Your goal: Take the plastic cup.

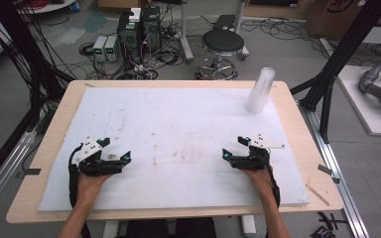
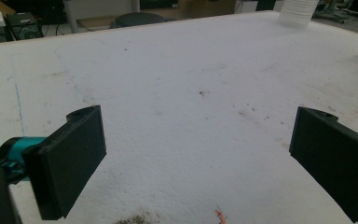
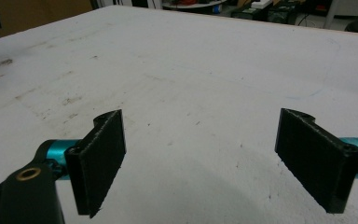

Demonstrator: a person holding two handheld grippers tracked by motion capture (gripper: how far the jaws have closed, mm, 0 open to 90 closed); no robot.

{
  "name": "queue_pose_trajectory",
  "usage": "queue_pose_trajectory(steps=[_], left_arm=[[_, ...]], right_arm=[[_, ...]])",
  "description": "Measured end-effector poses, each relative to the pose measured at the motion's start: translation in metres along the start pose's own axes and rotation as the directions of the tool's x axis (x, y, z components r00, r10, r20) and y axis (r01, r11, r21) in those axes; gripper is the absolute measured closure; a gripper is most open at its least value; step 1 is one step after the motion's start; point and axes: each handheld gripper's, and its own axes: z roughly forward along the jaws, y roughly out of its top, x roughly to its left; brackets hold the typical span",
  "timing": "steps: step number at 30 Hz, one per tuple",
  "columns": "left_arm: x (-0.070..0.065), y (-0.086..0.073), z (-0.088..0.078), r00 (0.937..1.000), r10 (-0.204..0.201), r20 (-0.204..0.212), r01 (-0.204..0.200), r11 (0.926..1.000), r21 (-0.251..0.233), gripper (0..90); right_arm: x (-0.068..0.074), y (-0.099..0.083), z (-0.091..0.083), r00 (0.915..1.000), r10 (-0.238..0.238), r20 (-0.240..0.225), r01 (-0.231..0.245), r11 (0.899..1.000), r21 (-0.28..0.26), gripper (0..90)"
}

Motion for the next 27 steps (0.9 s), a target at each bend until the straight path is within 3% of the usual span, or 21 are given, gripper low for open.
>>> queue_pose_trajectory(steps=[11,18,27], left_arm=[[-0.001,0.000,0.000,1.0000,0.008,-0.001,-0.008,1.0000,0.001,3.6],[-0.001,0.000,0.001,1.0000,0.006,-0.004,-0.006,1.0000,0.005,3.6],[-0.002,0.001,0.001,0.9999,0.017,-0.003,-0.017,0.9998,0.015,3.6]], right_arm=[[0.000,0.000,0.000,1.0000,0.004,-0.008,-0.004,1.000,0.003,16.0],[-0.005,0.001,-0.007,0.9993,0.033,-0.019,-0.034,0.999,-0.037,16.0],[-0.008,0.031,-0.034,0.9999,0.011,-0.004,-0.012,0.997,-0.082,16.0]])
